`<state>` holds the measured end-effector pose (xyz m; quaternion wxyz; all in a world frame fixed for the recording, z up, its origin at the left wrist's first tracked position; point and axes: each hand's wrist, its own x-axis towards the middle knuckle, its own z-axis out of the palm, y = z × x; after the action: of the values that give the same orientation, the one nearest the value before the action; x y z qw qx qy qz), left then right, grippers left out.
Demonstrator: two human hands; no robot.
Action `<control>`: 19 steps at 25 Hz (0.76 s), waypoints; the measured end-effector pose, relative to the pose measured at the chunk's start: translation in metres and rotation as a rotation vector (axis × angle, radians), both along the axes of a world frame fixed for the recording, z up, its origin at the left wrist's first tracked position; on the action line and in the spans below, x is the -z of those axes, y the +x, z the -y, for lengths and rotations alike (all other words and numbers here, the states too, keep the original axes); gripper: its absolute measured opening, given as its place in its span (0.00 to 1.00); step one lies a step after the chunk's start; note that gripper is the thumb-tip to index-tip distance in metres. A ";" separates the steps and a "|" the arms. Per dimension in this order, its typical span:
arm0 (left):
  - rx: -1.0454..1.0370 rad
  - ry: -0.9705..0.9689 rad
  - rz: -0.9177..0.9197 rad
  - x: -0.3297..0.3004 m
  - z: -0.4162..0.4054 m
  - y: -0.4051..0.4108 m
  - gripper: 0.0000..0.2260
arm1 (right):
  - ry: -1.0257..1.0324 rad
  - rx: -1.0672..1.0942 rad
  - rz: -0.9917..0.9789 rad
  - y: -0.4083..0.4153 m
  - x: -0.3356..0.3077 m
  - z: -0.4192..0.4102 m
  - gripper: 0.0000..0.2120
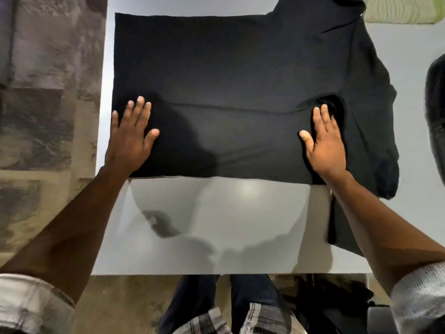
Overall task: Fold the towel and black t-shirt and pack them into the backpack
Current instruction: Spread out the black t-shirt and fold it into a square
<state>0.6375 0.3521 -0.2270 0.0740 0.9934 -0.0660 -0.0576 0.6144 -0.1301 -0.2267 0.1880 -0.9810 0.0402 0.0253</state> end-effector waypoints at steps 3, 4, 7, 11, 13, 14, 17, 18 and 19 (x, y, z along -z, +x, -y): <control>-0.040 -0.067 0.038 -0.009 0.026 -0.005 0.30 | 0.001 0.104 0.074 0.001 -0.010 -0.036 0.30; -0.027 -0.084 0.053 -0.011 0.051 -0.011 0.30 | 0.014 0.082 0.103 0.001 -0.013 -0.059 0.29; 0.054 -0.104 0.001 -0.007 0.123 -0.032 0.29 | -0.004 -0.096 0.028 -0.006 -0.007 -0.121 0.30; 0.019 0.014 -0.003 0.000 0.089 -0.027 0.29 | -0.164 -0.164 -0.017 -0.008 0.004 -0.097 0.29; 0.041 0.055 -0.011 0.000 0.046 -0.030 0.29 | -0.182 -0.184 -0.026 -0.012 0.003 -0.063 0.29; 0.067 0.064 -0.031 -0.002 0.025 -0.032 0.29 | -0.189 -0.194 -0.044 -0.014 0.001 -0.046 0.30; 0.044 0.060 -0.039 -0.011 0.006 -0.035 0.30 | -0.188 -0.172 -0.072 -0.014 -0.012 -0.027 0.32; 0.005 0.042 -0.022 -0.014 0.023 -0.036 0.30 | -0.176 -0.152 -0.061 -0.013 -0.014 -0.039 0.33; -0.018 0.019 0.000 -0.016 0.051 -0.038 0.30 | -0.149 -0.138 -0.045 -0.012 -0.017 -0.061 0.34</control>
<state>0.5992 0.3014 -0.2106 0.0651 0.9946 -0.0564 -0.0577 0.6027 -0.0696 -0.2098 0.1116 -0.9919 -0.0215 0.0571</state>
